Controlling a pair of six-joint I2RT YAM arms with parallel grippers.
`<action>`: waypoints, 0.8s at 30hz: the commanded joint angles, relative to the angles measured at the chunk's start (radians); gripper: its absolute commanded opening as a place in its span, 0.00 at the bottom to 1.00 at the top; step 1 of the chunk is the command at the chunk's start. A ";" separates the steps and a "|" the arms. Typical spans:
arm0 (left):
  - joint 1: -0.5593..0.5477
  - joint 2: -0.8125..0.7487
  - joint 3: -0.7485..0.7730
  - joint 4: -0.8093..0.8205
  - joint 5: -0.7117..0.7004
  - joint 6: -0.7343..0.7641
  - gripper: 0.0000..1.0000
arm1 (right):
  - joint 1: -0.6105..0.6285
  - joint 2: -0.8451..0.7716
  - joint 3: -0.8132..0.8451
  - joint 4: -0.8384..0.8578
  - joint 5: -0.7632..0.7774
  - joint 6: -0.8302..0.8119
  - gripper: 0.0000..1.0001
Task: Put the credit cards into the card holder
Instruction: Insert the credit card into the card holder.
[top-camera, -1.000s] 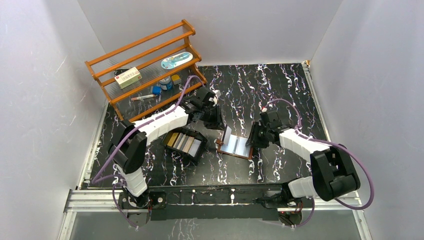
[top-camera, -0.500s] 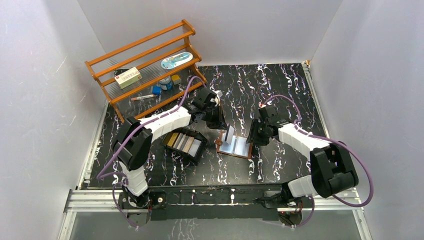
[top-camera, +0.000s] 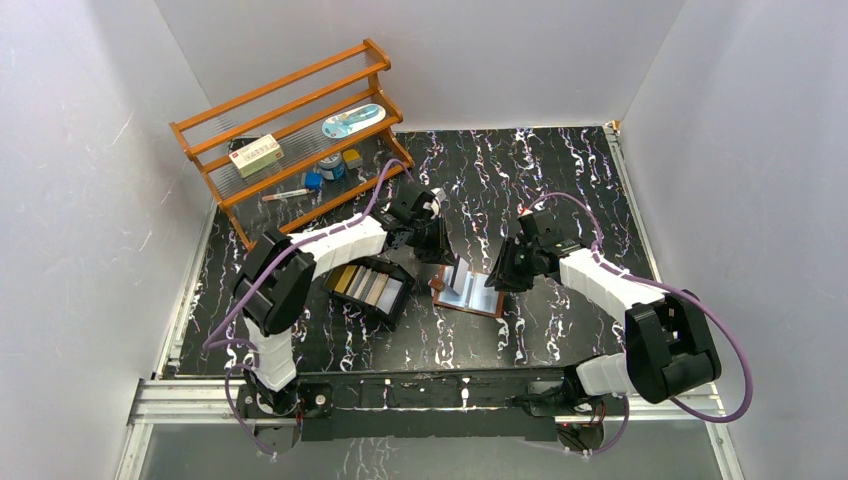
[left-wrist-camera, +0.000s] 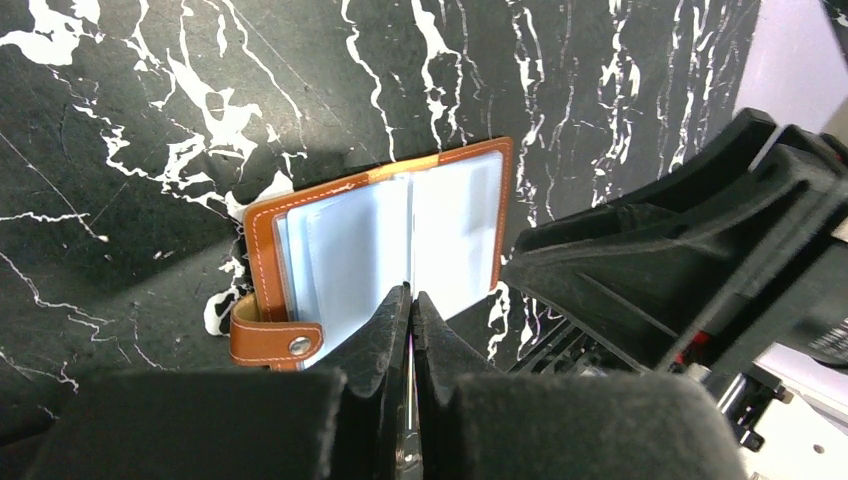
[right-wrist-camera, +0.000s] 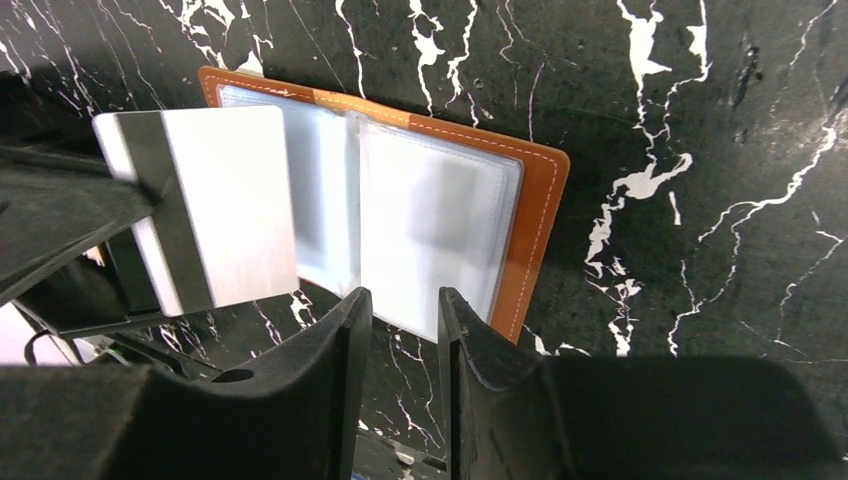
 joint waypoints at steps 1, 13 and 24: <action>-0.001 0.028 0.017 0.003 0.027 0.011 0.00 | 0.005 -0.011 0.031 0.043 -0.036 0.022 0.37; -0.004 0.014 -0.066 0.168 0.100 -0.082 0.00 | 0.007 0.062 -0.020 0.060 0.035 0.008 0.32; -0.007 0.043 -0.123 0.261 0.124 -0.100 0.00 | 0.007 0.072 -0.082 0.093 0.078 0.023 0.29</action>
